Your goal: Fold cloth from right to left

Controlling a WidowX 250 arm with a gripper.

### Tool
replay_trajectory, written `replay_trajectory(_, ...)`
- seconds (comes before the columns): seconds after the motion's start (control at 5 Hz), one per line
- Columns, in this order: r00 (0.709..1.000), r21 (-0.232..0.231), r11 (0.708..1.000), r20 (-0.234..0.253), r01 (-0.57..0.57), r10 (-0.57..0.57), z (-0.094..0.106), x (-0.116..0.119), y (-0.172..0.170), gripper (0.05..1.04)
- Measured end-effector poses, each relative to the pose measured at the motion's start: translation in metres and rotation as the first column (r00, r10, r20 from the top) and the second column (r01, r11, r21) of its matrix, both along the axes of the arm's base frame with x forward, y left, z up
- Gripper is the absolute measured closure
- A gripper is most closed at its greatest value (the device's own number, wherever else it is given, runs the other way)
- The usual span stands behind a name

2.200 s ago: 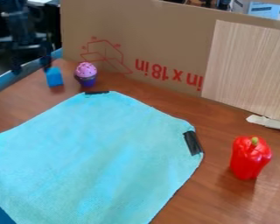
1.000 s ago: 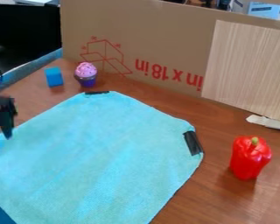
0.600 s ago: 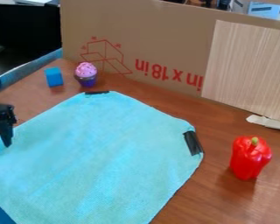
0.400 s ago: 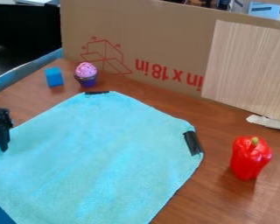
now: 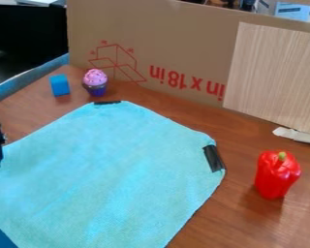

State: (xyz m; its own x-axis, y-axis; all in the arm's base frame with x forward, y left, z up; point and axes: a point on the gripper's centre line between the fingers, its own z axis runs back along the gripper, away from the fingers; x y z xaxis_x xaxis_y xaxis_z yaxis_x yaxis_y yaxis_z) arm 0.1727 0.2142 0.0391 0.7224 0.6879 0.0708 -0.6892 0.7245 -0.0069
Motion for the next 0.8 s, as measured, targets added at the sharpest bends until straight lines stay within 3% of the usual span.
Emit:
replay_trajectory(0.4,1.0,0.017,1.0,0.011,-0.015,0.015,-0.006,-0.002,0.009,0.721)
replay_trajectory(0.6,0.999,-0.006,0.999,0.018,-0.036,0.036,-0.008,-0.006,0.01,0.941)
replay_trajectory(0.8,0.999,-0.031,0.998,0.027,-0.046,0.047,-0.002,-0.008,0.014,1.027)
